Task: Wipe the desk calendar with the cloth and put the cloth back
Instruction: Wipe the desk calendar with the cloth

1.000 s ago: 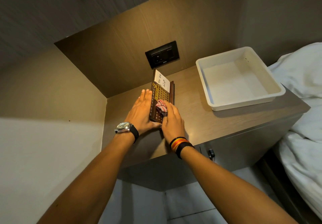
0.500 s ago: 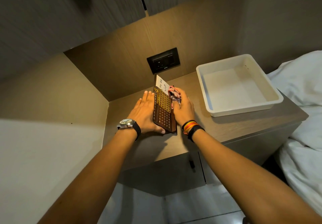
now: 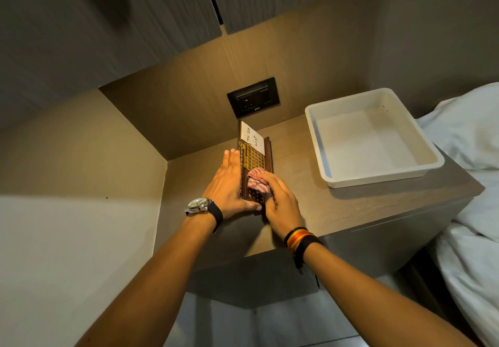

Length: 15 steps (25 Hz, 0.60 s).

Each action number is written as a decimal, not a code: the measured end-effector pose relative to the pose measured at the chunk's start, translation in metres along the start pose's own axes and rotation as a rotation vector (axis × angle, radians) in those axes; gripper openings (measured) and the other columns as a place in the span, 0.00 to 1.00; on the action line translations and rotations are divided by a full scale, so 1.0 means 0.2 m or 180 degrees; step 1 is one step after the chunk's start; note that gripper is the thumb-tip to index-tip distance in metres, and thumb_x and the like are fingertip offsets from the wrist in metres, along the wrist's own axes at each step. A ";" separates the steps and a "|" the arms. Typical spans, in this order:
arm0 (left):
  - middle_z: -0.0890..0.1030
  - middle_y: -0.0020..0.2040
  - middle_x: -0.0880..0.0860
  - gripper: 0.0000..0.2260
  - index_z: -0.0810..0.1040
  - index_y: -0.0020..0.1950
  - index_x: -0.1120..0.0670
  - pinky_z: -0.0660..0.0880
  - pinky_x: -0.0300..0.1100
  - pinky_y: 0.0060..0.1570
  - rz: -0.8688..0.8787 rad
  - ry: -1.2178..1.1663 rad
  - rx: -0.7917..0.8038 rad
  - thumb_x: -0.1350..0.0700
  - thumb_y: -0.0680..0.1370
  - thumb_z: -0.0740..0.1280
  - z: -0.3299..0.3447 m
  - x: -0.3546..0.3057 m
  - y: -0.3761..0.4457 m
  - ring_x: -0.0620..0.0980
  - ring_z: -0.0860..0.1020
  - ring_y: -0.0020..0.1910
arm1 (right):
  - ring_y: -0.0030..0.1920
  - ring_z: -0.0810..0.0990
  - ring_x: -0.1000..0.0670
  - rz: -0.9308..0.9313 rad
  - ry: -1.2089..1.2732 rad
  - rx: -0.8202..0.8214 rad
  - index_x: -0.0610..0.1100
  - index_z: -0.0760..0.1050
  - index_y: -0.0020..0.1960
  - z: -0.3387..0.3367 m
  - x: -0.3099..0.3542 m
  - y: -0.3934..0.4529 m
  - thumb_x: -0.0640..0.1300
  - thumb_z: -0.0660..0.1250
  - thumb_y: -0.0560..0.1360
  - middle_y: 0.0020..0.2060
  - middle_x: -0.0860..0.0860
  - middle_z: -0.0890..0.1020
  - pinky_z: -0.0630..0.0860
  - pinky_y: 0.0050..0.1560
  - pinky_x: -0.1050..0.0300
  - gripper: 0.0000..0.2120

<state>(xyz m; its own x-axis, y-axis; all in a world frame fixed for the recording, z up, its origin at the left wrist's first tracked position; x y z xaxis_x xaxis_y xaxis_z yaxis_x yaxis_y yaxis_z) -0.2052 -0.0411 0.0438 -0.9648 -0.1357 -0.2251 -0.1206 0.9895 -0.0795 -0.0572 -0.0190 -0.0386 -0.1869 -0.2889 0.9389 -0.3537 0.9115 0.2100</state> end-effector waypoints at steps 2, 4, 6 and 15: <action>0.41 0.84 0.59 0.68 0.37 0.82 0.59 0.47 0.53 0.80 -0.0006 -0.0017 -0.0003 0.37 0.62 0.81 0.00 0.00 0.01 0.57 0.38 0.82 | 0.72 0.73 0.53 -0.0008 0.0033 0.0000 0.49 0.71 0.73 -0.02 0.01 0.04 0.30 0.60 0.78 0.70 0.50 0.75 0.70 0.72 0.59 0.27; 0.41 0.84 0.59 0.66 0.37 0.82 0.59 0.48 0.55 0.81 -0.0013 -0.0051 0.0015 0.38 0.63 0.81 0.00 -0.01 0.01 0.56 0.38 0.82 | 0.72 0.73 0.52 0.0029 0.0207 -0.0076 0.48 0.72 0.72 0.01 0.08 0.08 0.30 0.59 0.78 0.70 0.50 0.75 0.72 0.73 0.54 0.26; 0.42 0.84 0.59 0.64 0.38 0.83 0.58 0.51 0.57 0.81 -0.0065 -0.0136 0.0010 0.41 0.64 0.80 0.00 0.00 -0.01 0.56 0.39 0.82 | 0.74 0.71 0.54 -0.0230 0.0208 -0.0009 0.49 0.72 0.73 0.06 0.14 0.04 0.31 0.60 0.78 0.72 0.52 0.74 0.68 0.75 0.56 0.26; 0.43 0.84 0.60 0.61 0.39 0.83 0.59 0.48 0.54 0.81 -0.0045 -0.0148 -0.0064 0.42 0.67 0.79 0.02 -0.02 -0.01 0.56 0.39 0.82 | 0.76 0.68 0.48 -0.0138 -0.0271 0.0047 0.51 0.72 0.74 0.06 0.14 0.10 0.30 0.59 0.77 0.75 0.49 0.70 0.66 0.77 0.48 0.29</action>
<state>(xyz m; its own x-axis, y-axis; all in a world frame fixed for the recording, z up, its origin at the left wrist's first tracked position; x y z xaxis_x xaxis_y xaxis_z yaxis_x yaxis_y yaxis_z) -0.2002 -0.0430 0.0407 -0.9512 -0.1514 -0.2691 -0.1392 0.9882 -0.0637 -0.0809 -0.0121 -0.0114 -0.2482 -0.3524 0.9023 -0.3767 0.8933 0.2453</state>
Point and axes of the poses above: each hand's wrist, its own y-axis towards the middle knuckle, its own z-axis out of the palm, x = y × z, the point moved 2 cm from there along y, towards the middle knuckle
